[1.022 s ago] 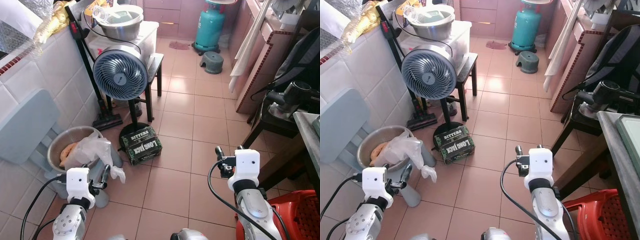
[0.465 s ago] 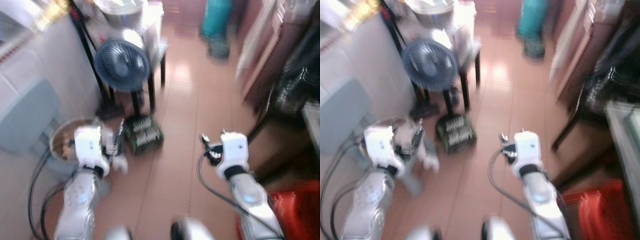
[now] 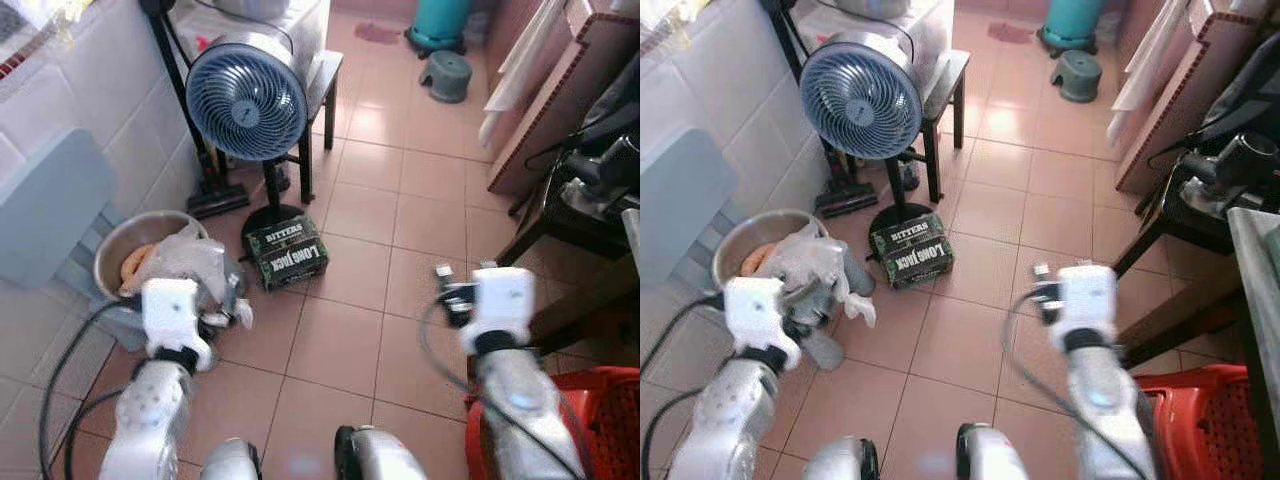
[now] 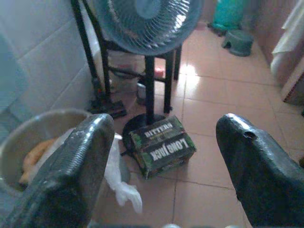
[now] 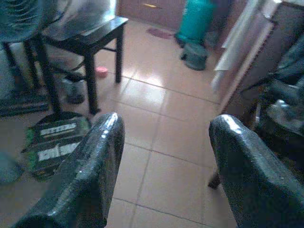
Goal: Setting the table
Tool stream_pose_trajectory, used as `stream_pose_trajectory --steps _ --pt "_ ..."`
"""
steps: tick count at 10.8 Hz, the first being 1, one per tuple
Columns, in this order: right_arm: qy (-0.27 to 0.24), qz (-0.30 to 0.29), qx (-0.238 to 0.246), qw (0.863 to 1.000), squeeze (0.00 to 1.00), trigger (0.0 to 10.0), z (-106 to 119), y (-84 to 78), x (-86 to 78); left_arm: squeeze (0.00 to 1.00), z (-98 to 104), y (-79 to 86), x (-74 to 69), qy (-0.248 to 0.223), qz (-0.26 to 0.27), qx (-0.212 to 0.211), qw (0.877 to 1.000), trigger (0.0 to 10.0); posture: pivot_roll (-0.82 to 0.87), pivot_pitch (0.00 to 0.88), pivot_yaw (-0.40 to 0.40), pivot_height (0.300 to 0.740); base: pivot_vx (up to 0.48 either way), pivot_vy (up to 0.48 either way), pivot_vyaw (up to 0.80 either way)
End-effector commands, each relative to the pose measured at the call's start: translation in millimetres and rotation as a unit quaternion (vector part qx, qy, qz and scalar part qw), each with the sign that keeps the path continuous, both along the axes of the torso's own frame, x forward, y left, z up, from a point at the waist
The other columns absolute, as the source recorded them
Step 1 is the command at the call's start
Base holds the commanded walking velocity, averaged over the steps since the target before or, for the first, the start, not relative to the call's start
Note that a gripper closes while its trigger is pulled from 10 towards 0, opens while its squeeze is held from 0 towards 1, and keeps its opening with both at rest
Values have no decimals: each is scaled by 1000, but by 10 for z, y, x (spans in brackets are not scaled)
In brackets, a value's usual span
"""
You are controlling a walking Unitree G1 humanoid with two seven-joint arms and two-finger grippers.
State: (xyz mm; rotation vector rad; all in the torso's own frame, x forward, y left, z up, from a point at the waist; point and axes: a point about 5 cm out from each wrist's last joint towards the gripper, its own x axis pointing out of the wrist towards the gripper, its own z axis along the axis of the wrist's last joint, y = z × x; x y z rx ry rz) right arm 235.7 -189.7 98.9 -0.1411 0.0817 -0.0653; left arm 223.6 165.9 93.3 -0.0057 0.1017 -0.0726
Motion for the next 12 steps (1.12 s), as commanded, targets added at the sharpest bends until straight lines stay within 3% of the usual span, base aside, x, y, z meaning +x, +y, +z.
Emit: stream_pose_trajectory --steps 1,3,5,8,12 --pt "8 -8 6 1000 0 10000 -18 -28 5 0 -26 0 3 11 3 0 1000 10000 -18 135 -4 740 0 0 0" --pt "10 4 8 1000 0 10000 -36 57 -15 0 -32 -16 -18 18 -18 18 1000 10000 -15 168 2 740 0 278 -800" --pt "14 20 9 1000 0 10000 -62 131 -55 0 -30 -17 -33 27 -26 9 999 10000 -19 189 8 740 0 324 -800" --pt "9 28 12 999 0 10000 -25 123 12 0 4 -40 -19 21 -27 7 999 10000 -15 207 -1 740 0 306 -800" --pt "11 50 36 998 0 10000 -24 236 1 0 24 -57 -37 19 -36 -8 999 10000 -5 220 -5 740 0 0 -800"
